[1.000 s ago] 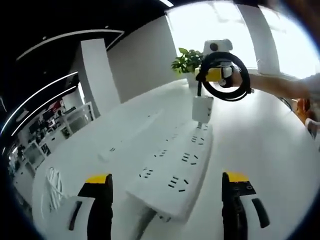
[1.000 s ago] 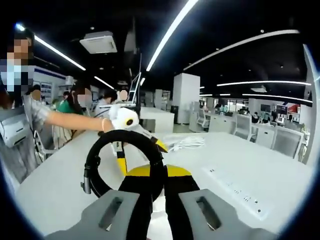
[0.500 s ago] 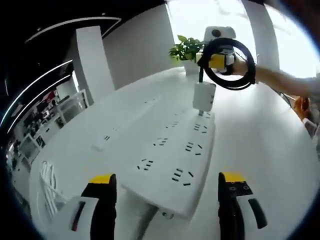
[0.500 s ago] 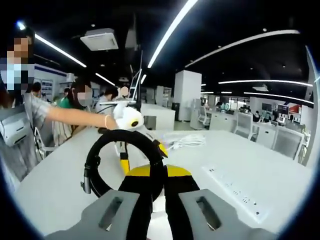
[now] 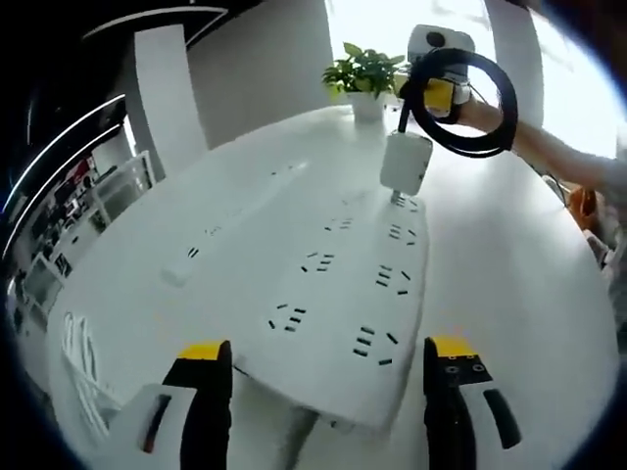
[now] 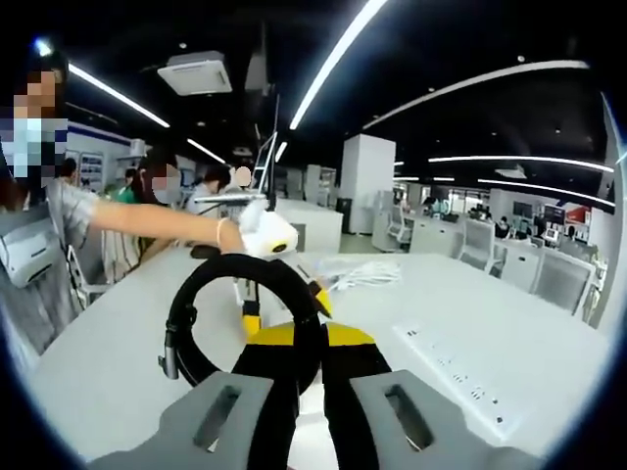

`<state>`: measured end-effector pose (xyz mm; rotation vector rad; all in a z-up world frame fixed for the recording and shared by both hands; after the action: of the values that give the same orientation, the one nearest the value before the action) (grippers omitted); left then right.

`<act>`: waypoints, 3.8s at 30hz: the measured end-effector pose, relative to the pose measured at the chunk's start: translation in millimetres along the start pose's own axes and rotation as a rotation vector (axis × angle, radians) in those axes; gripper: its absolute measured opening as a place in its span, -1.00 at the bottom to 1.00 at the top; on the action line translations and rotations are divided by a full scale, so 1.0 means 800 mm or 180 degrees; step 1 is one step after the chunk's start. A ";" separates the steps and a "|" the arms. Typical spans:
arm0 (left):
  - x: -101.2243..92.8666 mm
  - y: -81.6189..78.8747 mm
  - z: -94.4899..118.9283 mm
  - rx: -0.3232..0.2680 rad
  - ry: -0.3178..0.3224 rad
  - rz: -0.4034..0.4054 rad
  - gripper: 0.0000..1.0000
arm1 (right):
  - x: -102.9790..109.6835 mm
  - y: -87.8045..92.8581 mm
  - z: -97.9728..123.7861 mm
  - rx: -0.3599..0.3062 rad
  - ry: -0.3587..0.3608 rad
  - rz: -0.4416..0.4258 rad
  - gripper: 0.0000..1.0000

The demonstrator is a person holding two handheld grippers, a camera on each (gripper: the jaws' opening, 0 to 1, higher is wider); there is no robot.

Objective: Straighten the power strip on the desk, plug the charger into it

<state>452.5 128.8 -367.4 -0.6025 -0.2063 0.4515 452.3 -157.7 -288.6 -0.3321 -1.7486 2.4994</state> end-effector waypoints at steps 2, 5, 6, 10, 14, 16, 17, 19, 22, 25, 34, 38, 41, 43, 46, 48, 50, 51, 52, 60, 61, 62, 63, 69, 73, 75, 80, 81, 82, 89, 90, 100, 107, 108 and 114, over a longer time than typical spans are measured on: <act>0.002 -0.002 -0.001 0.0044 0.0020 -0.0018 0.64 | 0.000 0.000 0.000 -0.0005 -0.0016 -0.0007 -0.89; 0.003 -0.004 -0.002 0.0104 0.0044 -0.0024 0.62 | 0.001 0.000 0.000 0.0008 -0.0029 0.0004 -0.89; 0.004 -0.005 -0.002 0.0124 0.0049 -0.0026 0.61 | 0.000 0.000 0.000 0.0013 -0.0034 0.0007 -0.89; 0.005 -0.004 -0.001 0.0187 0.0049 -0.0016 0.51 | -0.001 -0.001 -0.001 0.0035 -0.0063 0.0000 -0.89; 0.006 -0.005 -0.002 0.0211 0.0075 -0.0003 0.51 | 0.001 -0.001 -0.002 0.0043 -0.0081 0.0006 -0.89; 0.007 -0.005 -0.002 0.0210 0.0080 -0.0003 0.51 | 0.001 -0.001 -0.002 0.0047 -0.0089 -0.0003 -0.89; 0.006 -0.005 -0.002 0.0211 0.0085 -0.0001 0.51 | 0.002 -0.001 -0.003 0.0054 -0.0094 0.0004 -0.89; 0.006 -0.004 -0.002 0.0211 0.0095 0.0009 0.51 | 0.004 0.001 -0.005 0.0095 -0.0115 0.0014 -0.89; 0.007 -0.004 -0.003 0.0213 0.0111 0.0023 0.51 | 0.003 0.002 -0.006 0.0105 -0.0117 0.0024 -0.89; 0.009 -0.005 -0.003 0.0220 0.0122 0.0035 0.51 | 0.003 0.002 -0.007 0.0106 -0.0117 0.0035 -0.89; 0.010 -0.003 -0.003 0.0216 0.0152 0.0060 0.51 | 0.005 0.009 -0.012 0.0227 -0.0111 0.0238 -0.89; 0.007 -0.001 -0.002 0.0212 0.0160 0.0067 0.51 | 0.010 0.018 -0.013 0.0190 -0.0139 0.0340 -0.89; 0.009 -0.002 -0.003 0.0206 0.0165 0.0071 0.51 | 0.005 0.024 -0.009 0.0091 -0.0125 0.0227 -0.89; 0.010 -0.002 -0.003 0.0203 0.0167 0.0073 0.51 | 0.005 0.025 -0.008 0.0062 -0.0130 0.0224 -0.89; 0.011 -0.003 -0.003 0.0200 0.0171 0.0075 0.51 | 0.010 0.024 -0.010 0.0049 -0.0145 0.0259 -0.89; 0.011 -0.002 -0.003 0.0197 0.0172 0.0077 0.51 | 0.011 0.024 -0.011 0.0064 -0.0143 0.0266 -0.90; 0.010 -0.002 -0.002 0.0200 0.0171 0.0078 0.51 | 0.009 0.023 -0.010 0.0072 -0.0144 0.0266 -0.90; 0.011 -0.002 -0.002 0.0199 0.0171 0.0078 0.51 | 0.009 0.024 -0.010 0.0071 -0.0144 0.0262 -0.90; 0.011 -0.002 -0.002 0.0199 0.0171 0.0078 0.51 | 0.009 0.024 -0.010 0.0072 -0.0142 0.0253 -0.90; 0.015 -0.004 -0.003 0.0216 0.0172 0.0076 0.51 | 0.011 0.018 -0.013 0.0343 -0.0074 0.0408 -0.90; 0.015 -0.004 -0.003 0.0216 0.0172 0.0077 0.51 | 0.013 0.017 -0.015 0.0387 -0.0085 0.0429 -0.90; 0.015 -0.004 -0.003 0.0214 0.0171 0.0077 0.51 | 0.013 0.017 -0.015 0.0410 -0.0084 0.0424 -0.90; 0.015 -0.004 -0.003 0.0211 0.0171 0.0077 0.51 | 0.013 0.018 -0.015 0.0435 -0.0079 0.0425 -0.90; 0.015 -0.004 -0.003 0.0215 0.0175 0.0077 0.51 | 0.016 0.018 -0.018 0.0575 -0.0039 0.0449 -0.91; 0.013 -0.003 -0.003 0.0223 0.0174 0.0091 0.51 | 0.018 0.015 -0.020 0.0731 0.0012 0.0545 -0.91; 0.014 -0.003 -0.004 0.0219 0.0173 0.0103 0.51 | 0.019 0.014 -0.021 0.0805 0.0041 0.0585 -0.91; 0.013 -0.002 -0.004 0.0191 0.0180 0.0117 0.51 | 0.021 0.012 -0.018 0.0847 0.0023 0.0485 -0.87; 0.009 0.000 -0.003 0.0183 0.0179 0.0116 0.51 | 0.023 0.013 -0.017 0.0832 0.0058 0.0563 -0.87; 0.008 0.000 -0.003 0.0179 0.0178 0.0116 0.51 | 0.024 0.014 -0.016 0.0800 0.0066 0.0538 -0.86; 0.010 -0.001 -0.004 0.0198 0.0176 0.0120 0.51 | 0.020 0.010 -0.013 0.0508 0.0145 0.0413 -0.50; 0.010 -0.001 -0.004 0.0194 0.0175 0.0122 0.51 | 0.019 0.006 -0.012 0.0382 0.0141 0.0444 -0.38; 0.012 -0.002 -0.004 0.0198 0.0172 0.0124 0.51 | 0.030 0.002 -0.024 0.0891 0.0139 0.0945 -0.36; 0.012 -0.002 -0.004 0.0190 0.0173 0.0123 0.51 | 0.029 0.005 -0.034 0.1225 0.0147 0.1136 -0.50; 0.012 -0.002 -0.004 0.0190 0.0172 0.0122 0.51 | 0.031 0.003 -0.035 0.1254 0.0142 0.1167 -0.52; 0.011 -0.002 -0.004 0.0193 0.0175 0.0121 0.51 | 0.035 0.000 -0.037 0.1389 0.0133 0.1301 -0.56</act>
<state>461.7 129.8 -368.8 -0.5595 -0.1286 0.4758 431.8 -125.2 -302.3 -0.7586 -1.1595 3.0276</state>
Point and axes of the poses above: the point that each gripper's makers call its tool centre point, and the gripper's own axes: z roughly backward along the fingers, x roughly to its left, y roughly out of its underside, the point moved 10 cm from there along z, roughly backward along the fingers, and after that the axes turned 9 degrees about x, right-handed, at the moved point
